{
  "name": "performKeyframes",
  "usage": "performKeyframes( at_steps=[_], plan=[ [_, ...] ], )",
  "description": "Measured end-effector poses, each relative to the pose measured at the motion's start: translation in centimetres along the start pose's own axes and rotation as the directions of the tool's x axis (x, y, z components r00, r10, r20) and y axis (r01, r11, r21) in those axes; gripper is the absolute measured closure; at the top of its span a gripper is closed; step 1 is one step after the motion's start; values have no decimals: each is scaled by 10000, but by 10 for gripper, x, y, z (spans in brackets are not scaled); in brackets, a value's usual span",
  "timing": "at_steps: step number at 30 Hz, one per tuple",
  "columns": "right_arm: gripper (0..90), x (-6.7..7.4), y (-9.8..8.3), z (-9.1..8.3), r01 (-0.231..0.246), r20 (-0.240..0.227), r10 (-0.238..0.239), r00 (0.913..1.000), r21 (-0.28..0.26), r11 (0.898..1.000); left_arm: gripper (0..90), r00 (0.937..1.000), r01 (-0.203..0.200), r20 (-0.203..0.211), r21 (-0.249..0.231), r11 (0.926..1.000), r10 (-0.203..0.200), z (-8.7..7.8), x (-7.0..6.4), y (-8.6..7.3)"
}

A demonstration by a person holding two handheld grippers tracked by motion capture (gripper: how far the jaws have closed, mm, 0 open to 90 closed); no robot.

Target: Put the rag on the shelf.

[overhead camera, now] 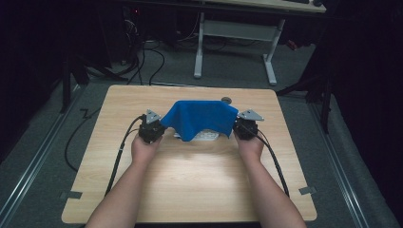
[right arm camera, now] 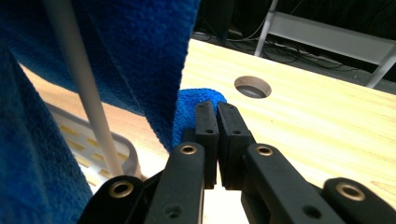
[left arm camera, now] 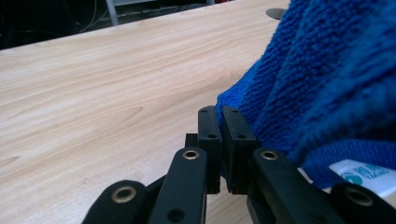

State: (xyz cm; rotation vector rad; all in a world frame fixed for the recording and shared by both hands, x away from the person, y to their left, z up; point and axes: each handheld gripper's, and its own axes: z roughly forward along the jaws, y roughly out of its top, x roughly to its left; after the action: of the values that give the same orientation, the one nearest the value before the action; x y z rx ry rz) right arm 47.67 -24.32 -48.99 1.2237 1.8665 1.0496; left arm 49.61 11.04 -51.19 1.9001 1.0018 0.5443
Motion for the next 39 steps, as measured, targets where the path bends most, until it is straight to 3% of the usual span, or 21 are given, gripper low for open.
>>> performKeyframes(
  at_steps=[7,11,25,39],
  plan=[
    [878,3,-2,0,28,-14,-28,10000,103,9999,852,10000,82,29,19,10000,-82,0,-2,-2],
    [830,3,-3,-2,-14,-142,14,9999,19,10000,776,9999,114,-55,111,9999,-113,-2,0,-2],
    [691,-10,-4,-10,-335,219,334,9992,54,9994,687,9989,114,-462,260,9996,-102,-7,4,-5],
    [639,-14,-4,-11,-342,400,339,9986,59,9994,627,9968,108,-799,84,9999,-100,-12,9,-6]
  ],
)
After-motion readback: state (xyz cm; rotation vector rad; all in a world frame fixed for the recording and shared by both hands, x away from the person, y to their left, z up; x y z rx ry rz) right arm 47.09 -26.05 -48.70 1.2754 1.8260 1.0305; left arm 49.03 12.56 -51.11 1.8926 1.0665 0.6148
